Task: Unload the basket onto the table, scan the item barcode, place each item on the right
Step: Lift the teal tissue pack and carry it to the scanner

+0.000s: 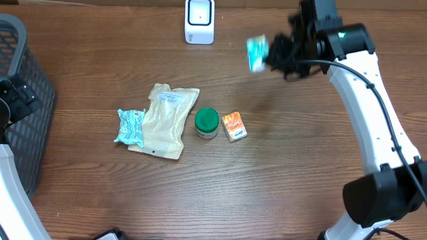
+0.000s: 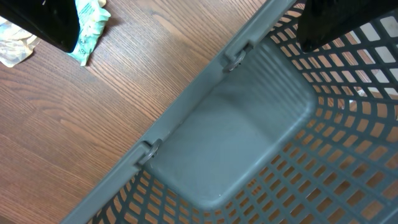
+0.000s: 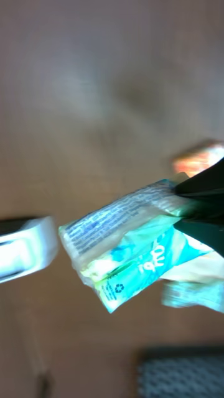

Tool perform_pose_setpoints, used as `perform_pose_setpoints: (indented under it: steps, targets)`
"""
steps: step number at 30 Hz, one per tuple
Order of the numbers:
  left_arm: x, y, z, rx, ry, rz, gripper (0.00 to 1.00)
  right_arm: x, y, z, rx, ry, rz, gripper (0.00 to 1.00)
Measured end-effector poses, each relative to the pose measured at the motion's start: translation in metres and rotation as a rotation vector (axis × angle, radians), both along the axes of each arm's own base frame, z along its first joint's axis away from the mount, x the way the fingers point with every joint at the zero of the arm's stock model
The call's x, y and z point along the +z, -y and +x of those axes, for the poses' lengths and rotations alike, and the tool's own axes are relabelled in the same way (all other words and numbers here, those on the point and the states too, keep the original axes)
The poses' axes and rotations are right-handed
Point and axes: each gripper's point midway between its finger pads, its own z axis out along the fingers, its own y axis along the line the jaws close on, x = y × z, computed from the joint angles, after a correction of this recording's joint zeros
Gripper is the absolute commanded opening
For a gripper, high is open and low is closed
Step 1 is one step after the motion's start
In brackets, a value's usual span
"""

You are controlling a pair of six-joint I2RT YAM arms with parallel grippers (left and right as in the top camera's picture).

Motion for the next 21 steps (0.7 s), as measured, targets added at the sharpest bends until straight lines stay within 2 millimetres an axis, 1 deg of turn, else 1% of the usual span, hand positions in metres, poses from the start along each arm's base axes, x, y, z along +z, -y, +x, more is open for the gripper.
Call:
perform_pose_setpoints:
  steps: [2, 4, 6, 7, 8, 9, 10, 11, 13, 14, 17, 21]
  targets:
    - [0.000, 0.000, 0.000, 0.000, 0.000, 0.000, 1.00, 0.035, -0.011, 0.028, -0.010, 0.223, -0.091, 0.04]
    - [0.000, 0.000, 0.000, 0.000, -0.001, 0.000, 1.00, 0.065, -0.029, 0.045, -0.008, 0.410, -0.169, 0.04]
    - [0.000, 0.000, 0.000, 0.000, -0.001, 0.000, 1.00, 0.085, -0.052, 0.055, 0.007, 0.553, -0.247, 0.04]
    - [0.000, 0.000, 0.000, 0.000, 0.000, 0.000, 1.00, 0.088, -0.058, 0.057, 0.012, 0.583, -0.265, 0.04]
    - [0.000, 0.000, 0.000, 0.000, -0.001, 0.000, 1.00, 0.097, -0.074, 0.063, 0.023, 0.663, -0.306, 0.04]
    - [0.000, 0.000, 0.000, 0.000, 0.001, 0.000, 1.00, 0.098, -0.084, 0.068, 0.035, 0.707, -0.338, 0.04]
    - [0.000, 0.000, 0.000, 0.000, -0.001, 0.000, 1.00, 0.096, -0.094, 0.074, 0.052, 0.744, -0.374, 0.04]
    - [0.000, 0.000, 0.000, 0.000, 0.000, 0.000, 1.00, 0.090, -0.105, 0.082, 0.073, 0.779, -0.415, 0.04]
    - [0.000, 0.000, 0.000, 0.000, 0.000, 0.000, 1.00, 0.071, -0.117, 0.097, 0.105, 0.810, -0.490, 0.04]
    - [0.000, 0.000, 0.000, 0.000, 0.000, 0.000, 1.00, 0.058, -0.122, 0.106, 0.123, 0.822, -0.535, 0.04]
    - [0.000, 0.000, 0.000, 0.000, -0.001, -0.001, 1.00, 0.022, -0.130, 0.136, 0.145, 0.880, -0.666, 0.04]
    - [0.000, 0.000, 0.000, 0.000, -0.001, 0.000, 0.99, -0.023, -0.133, 0.160, 0.201, 0.917, -0.834, 0.04]
